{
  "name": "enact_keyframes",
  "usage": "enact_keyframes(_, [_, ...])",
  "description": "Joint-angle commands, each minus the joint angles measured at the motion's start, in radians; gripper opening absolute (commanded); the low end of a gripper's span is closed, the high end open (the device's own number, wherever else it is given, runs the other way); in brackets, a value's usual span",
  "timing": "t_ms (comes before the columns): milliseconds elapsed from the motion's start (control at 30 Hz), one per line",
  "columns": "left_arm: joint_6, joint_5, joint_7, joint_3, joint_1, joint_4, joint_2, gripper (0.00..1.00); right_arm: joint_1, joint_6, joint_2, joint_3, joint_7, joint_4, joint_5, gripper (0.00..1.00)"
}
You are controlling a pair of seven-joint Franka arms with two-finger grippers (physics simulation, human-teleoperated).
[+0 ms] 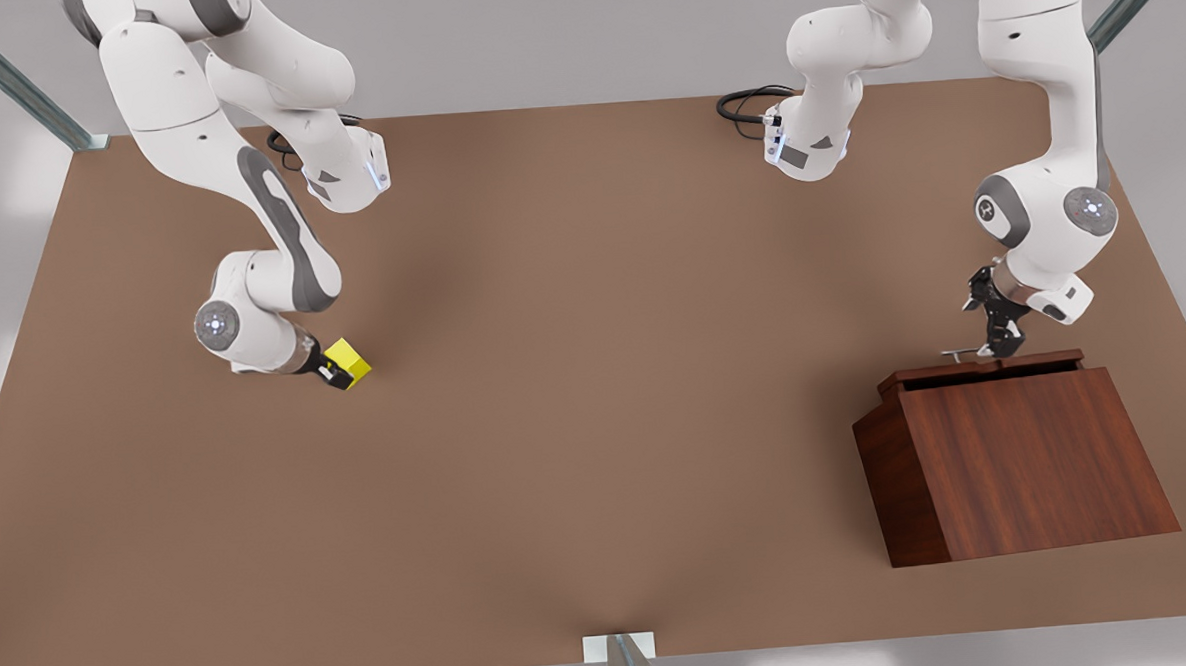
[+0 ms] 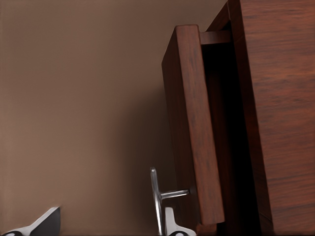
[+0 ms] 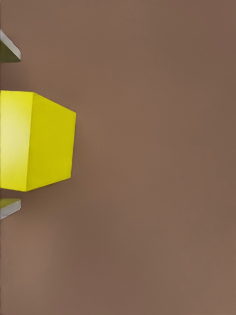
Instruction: Open the drawer with left arm, place the square in the middle with right arm, and place the square in the drawer with left arm
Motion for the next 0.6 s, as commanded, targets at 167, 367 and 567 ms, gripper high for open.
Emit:
enact_keyframes(167, [-0.047,0.004,0.000,0.006,0.002,0.001,-0.026,1.00,0.004,0.048,0.018,0.002,-0.002,-0.034,0.000,1.00])
enact_keyframes(367, [-0.050,0.005,-0.002,0.008,0.002,-0.013,-0.021,1.00,0.016,0.048,0.044,0.005,-0.002,-0.031,0.000,0.88])
enact_keyframes(567, [-0.120,0.005,-0.002,0.017,0.002,-0.016,-0.058,1.00,0.027,0.041,0.044,0.006,-0.002,-0.031,0.000,0.67])
